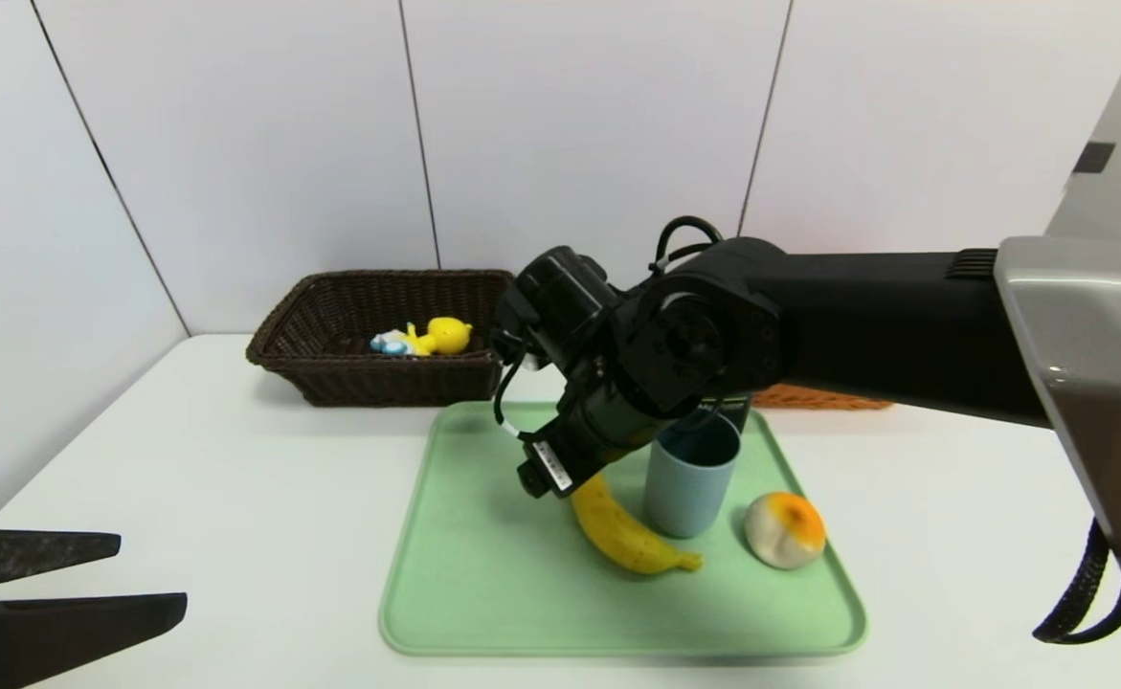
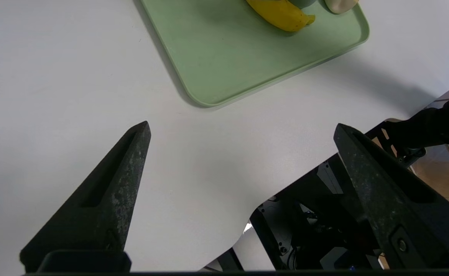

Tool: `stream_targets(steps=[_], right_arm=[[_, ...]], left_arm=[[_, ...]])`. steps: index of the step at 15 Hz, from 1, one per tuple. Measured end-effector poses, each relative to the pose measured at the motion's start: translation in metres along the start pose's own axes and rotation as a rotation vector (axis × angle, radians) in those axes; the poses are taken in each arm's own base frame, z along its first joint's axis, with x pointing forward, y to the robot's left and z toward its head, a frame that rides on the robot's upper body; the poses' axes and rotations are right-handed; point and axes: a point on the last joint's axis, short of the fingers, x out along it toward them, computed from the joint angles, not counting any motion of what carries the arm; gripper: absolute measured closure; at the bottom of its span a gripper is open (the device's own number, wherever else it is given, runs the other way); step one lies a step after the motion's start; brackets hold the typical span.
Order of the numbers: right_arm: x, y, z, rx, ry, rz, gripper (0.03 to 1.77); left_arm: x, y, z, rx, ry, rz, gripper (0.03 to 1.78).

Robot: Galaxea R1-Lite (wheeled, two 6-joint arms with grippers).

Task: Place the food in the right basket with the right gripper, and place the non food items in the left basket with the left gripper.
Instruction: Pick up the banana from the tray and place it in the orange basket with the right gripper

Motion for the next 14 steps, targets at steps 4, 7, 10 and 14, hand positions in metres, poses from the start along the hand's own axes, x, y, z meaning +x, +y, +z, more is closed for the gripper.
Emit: stream_targets(steps=[4,7,10,14], right_arm=[[-0.012,-0.001,0.0,-0.002,-0.005,0.004,0.1],[-0.025,-0.001,0.001,-0.001,-0.032,0.01,0.1],[-0.039,0.004,0.002,-0.001,-0.06,0.021,0.1],[-0.072,0.014,-0.007,-0.024,-0.051,0.048,0.1]], left_arm=[[0.001,0.0,-0.001,0.0,0.002,0.0,0.12],[0.0,0.0,-0.002,0.0,0.0,0.0,0.12],[0.0,0.0,-0.002,0.0,0.0,0.0,0.12],[-0.001,0.0,-0.003,0.001,-0.001,-0.001,0.12]])
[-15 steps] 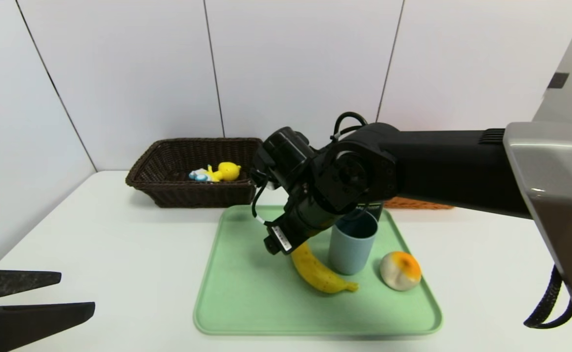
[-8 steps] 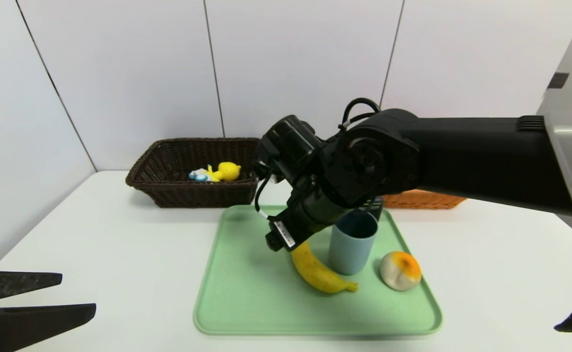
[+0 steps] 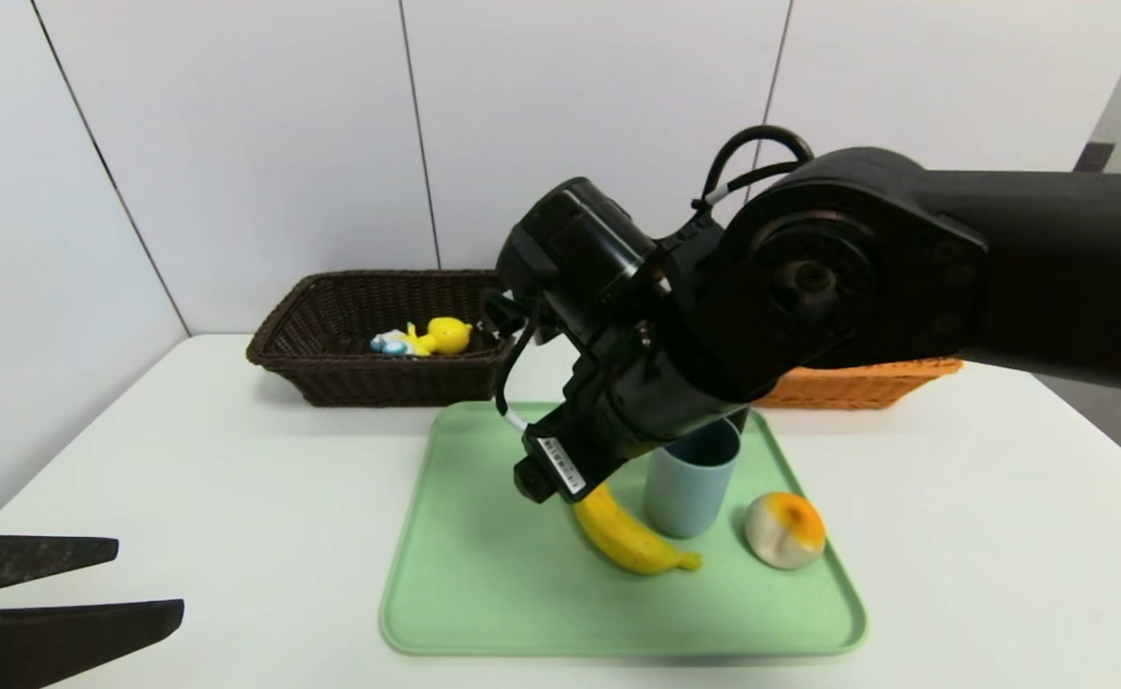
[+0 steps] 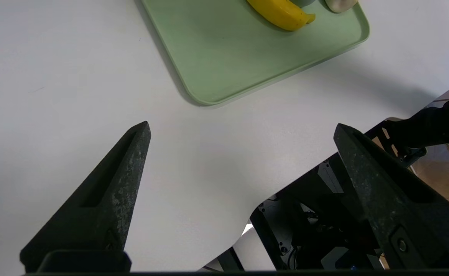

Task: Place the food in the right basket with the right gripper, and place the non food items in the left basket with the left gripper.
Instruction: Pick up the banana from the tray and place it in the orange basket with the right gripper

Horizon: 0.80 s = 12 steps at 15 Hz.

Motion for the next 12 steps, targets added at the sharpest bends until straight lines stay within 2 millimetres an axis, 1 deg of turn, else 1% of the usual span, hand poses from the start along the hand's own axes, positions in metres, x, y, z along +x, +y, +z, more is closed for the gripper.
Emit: stream_targets(steps=[3,6,9,12], right_arm=[[-0.025,0.01,-0.01,-0.001,0.035,0.018,0.1],[-0.036,0.02,-0.02,-0.046,0.093,-0.025,0.1],[-0.031,0.03,-0.027,-0.083,0.124,-0.046,0.1],[-0.018,0.036,-0.029,-0.1,0.153,-0.071,0.1]], left_arm=[[0.0,0.0,-0.001,0.001,-0.001,0.0,0.12],[-0.001,0.0,-0.001,0.001,0.0,-0.015,0.12],[-0.001,-0.001,-0.001,0.002,0.001,-0.019,0.12],[-0.001,-0.001,0.001,0.007,-0.012,-0.022,0.12]])
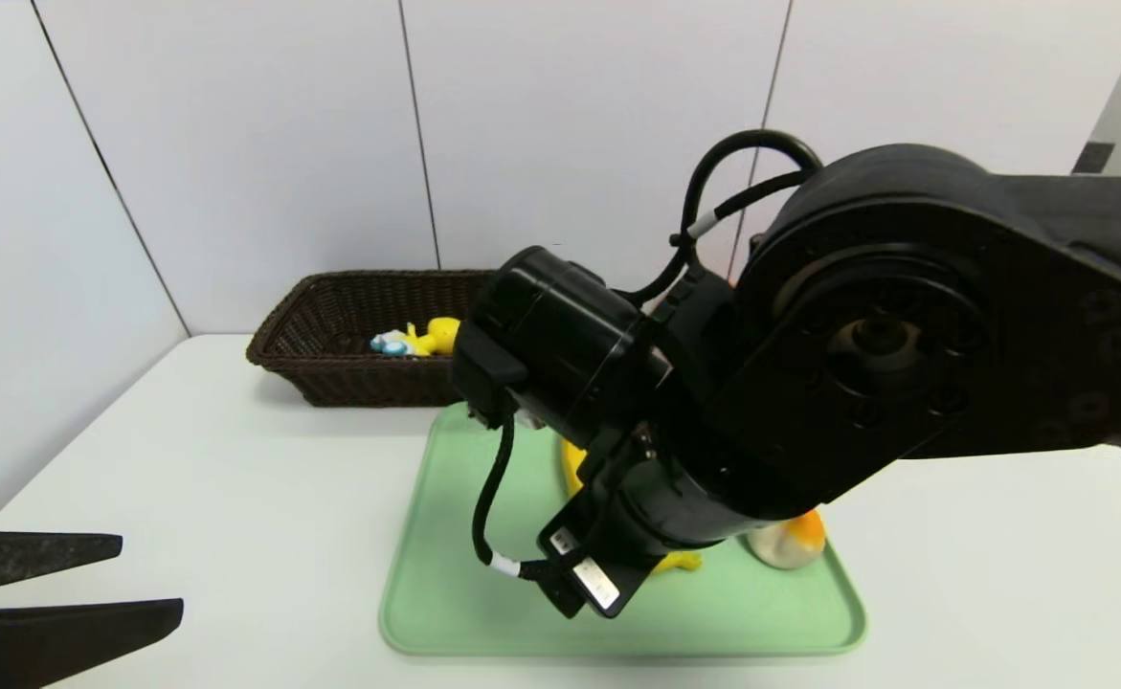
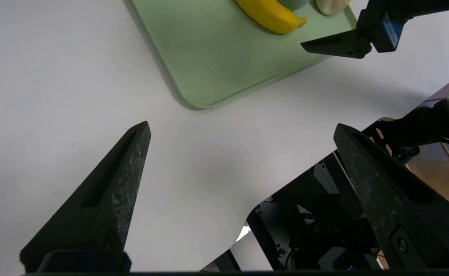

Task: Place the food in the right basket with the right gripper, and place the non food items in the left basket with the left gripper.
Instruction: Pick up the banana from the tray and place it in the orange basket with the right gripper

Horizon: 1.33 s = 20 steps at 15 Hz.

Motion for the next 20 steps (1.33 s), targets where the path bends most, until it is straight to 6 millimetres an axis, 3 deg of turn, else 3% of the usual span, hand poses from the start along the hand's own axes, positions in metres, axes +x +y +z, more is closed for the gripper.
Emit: stream_targets(steps=[7,20], right_arm=[[0.026,0.009,0.007,0.092,0.027,0.001,0.1],[0.062,0.0,0.013,0.245,0.064,-0.032,0.1]], left_arm=[[0.003,0.002,-0.003,-0.003,0.004,0.001,0.12],[0.007,0.004,-0.005,0.0,0.001,0.001,0.12]])
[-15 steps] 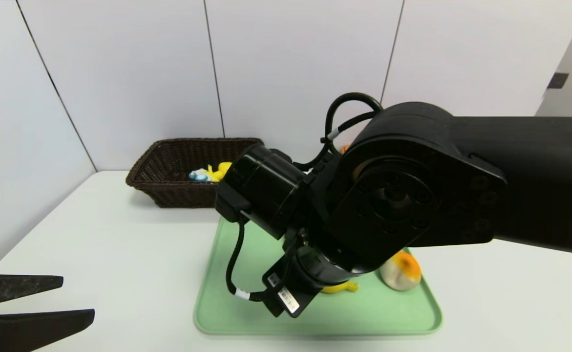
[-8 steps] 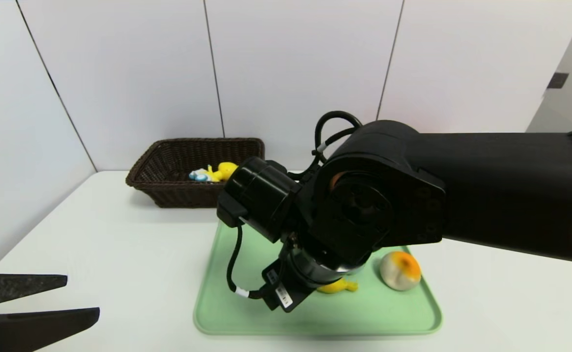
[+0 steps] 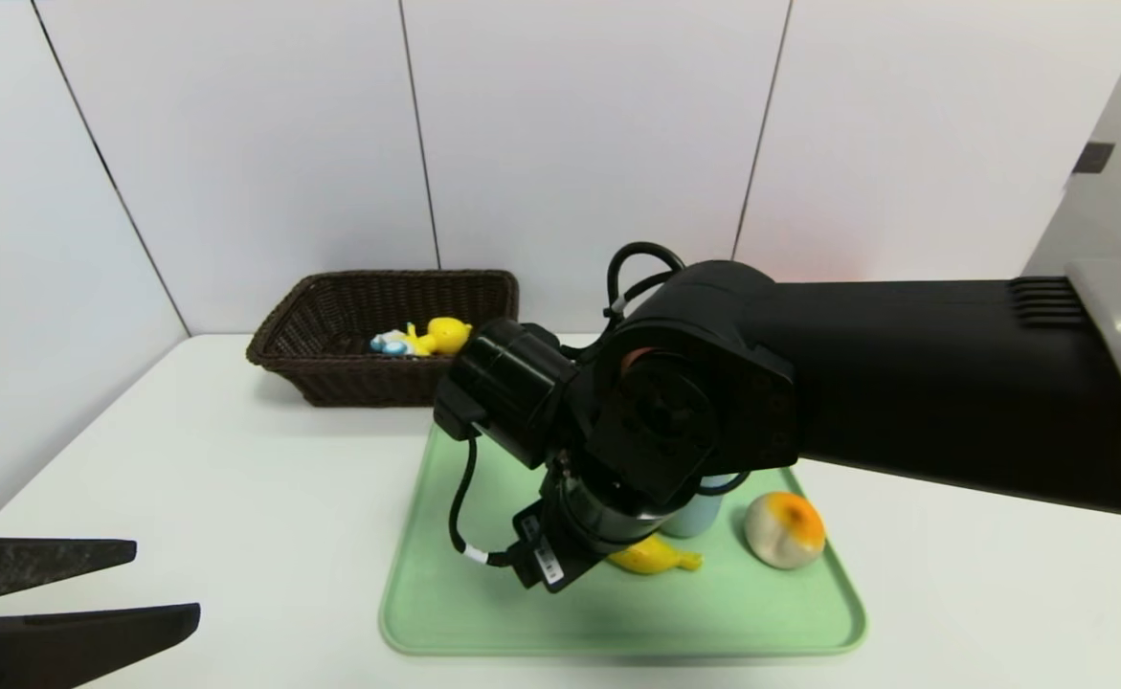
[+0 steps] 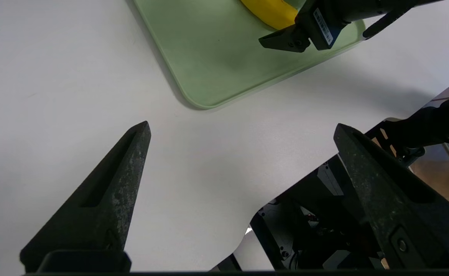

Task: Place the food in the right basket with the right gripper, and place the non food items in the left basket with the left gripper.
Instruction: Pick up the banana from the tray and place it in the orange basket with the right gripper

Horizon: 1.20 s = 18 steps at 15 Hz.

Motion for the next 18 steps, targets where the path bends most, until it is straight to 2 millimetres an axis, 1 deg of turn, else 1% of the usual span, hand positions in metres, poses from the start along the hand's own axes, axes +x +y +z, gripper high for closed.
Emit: stream_targets(steps=[4,10,18], right_arm=[[0.007,0.001,0.001,0.03,0.006,-0.006,0.1],[0.02,0.0,0.009,0.097,-0.011,-0.002,0.1],[0.029,-0.003,0.012,0.173,0.004,0.022,0.09]], left_arm=[[0.0,0.0,0.0,-0.001,0.001,0.0,0.12],[0.001,0.001,-0.001,-0.001,0.0,0.0,0.12],[0.001,0.001,-0.001,-0.001,0.0,0.0,0.12]])
